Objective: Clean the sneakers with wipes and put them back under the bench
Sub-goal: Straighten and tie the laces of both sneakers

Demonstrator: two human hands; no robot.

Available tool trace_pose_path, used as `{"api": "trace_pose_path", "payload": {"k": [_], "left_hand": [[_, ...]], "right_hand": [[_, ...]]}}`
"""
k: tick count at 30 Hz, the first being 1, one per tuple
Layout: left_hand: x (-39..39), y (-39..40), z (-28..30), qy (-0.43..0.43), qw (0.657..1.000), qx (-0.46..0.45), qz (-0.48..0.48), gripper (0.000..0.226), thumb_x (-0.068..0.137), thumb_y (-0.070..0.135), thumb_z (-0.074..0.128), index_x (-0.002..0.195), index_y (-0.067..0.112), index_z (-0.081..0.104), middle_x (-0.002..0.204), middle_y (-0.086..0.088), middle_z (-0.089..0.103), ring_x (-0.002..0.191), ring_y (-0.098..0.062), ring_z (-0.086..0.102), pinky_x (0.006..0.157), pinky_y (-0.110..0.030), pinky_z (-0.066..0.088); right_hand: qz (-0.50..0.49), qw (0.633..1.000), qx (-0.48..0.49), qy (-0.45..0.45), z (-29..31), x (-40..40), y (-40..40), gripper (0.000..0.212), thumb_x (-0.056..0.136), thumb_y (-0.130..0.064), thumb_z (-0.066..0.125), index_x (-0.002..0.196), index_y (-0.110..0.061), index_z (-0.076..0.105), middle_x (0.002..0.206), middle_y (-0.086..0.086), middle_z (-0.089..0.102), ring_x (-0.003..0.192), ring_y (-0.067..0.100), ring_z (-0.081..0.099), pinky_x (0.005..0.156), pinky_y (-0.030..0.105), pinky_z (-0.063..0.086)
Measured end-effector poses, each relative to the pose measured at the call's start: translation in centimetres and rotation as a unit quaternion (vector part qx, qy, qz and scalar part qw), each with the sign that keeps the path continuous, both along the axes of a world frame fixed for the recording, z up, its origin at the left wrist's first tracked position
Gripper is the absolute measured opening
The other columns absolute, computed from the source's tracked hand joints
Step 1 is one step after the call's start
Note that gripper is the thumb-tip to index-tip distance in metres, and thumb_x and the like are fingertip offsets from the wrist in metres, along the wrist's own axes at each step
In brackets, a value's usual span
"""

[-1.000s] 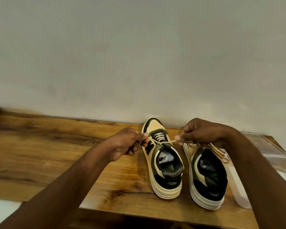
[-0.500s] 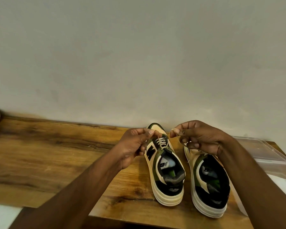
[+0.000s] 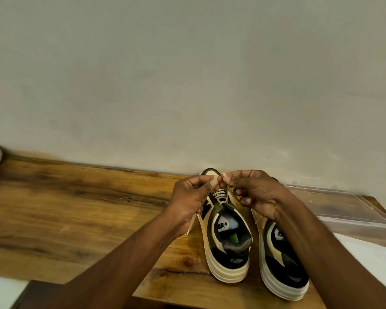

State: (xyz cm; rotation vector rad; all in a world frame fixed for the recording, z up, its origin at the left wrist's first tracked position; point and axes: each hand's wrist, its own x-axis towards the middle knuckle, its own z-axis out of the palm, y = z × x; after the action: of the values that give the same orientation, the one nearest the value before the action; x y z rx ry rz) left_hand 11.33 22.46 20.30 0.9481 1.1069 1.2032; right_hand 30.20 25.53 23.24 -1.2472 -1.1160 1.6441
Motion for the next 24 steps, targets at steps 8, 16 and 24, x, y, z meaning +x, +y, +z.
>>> {"api": "trace_pose_path", "payload": {"k": [8, 16, 24], "left_hand": [[0.1, -0.4, 0.6, -0.031, 0.998, 0.054, -0.004, 0.020, 0.089, 0.000, 0.076, 0.108, -0.004, 0.075, 0.090, -0.019, 0.080, 0.072, -0.015, 0.078, 0.056, -0.018, 0.055], [-0.4, 0.0, 0.1, 0.052, 0.991, 0.123, -0.019, 0.018, 0.092, -0.001, 0.074, 0.109, 0.001, 0.077, 0.088, -0.009, 0.081, 0.074, -0.010, 0.076, 0.060, -0.016, 0.053], [-1.0, 0.3, 0.7, 0.071, 0.995, 0.038, -0.053, 0.035, 0.087, 0.012, 0.083, 0.119, 0.012, 0.069, 0.084, -0.010, 0.079, 0.047, -0.004, 0.056, 0.044, -0.018, 0.039]], "right_hand": [[-0.031, 0.992, 0.063, -0.109, 0.3, -0.3, -0.4, 0.017, 0.084, -0.008, 0.081, 0.101, -0.007, 0.079, 0.077, 0.011, 0.074, 0.052, 0.011, 0.051, 0.038, 0.019, 0.035], [-0.005, 0.988, 0.100, -0.121, 0.4, -0.2, -0.4, 0.017, 0.091, 0.001, 0.073, 0.105, -0.007, 0.079, 0.083, 0.013, 0.077, 0.059, 0.013, 0.057, 0.043, 0.021, 0.042], [0.030, 0.970, 0.168, -0.172, 0.9, -0.6, -0.5, 0.008, 0.087, -0.001, 0.078, 0.093, -0.006, 0.079, 0.073, 0.013, 0.076, 0.059, 0.016, 0.063, 0.050, 0.025, 0.051]]}}
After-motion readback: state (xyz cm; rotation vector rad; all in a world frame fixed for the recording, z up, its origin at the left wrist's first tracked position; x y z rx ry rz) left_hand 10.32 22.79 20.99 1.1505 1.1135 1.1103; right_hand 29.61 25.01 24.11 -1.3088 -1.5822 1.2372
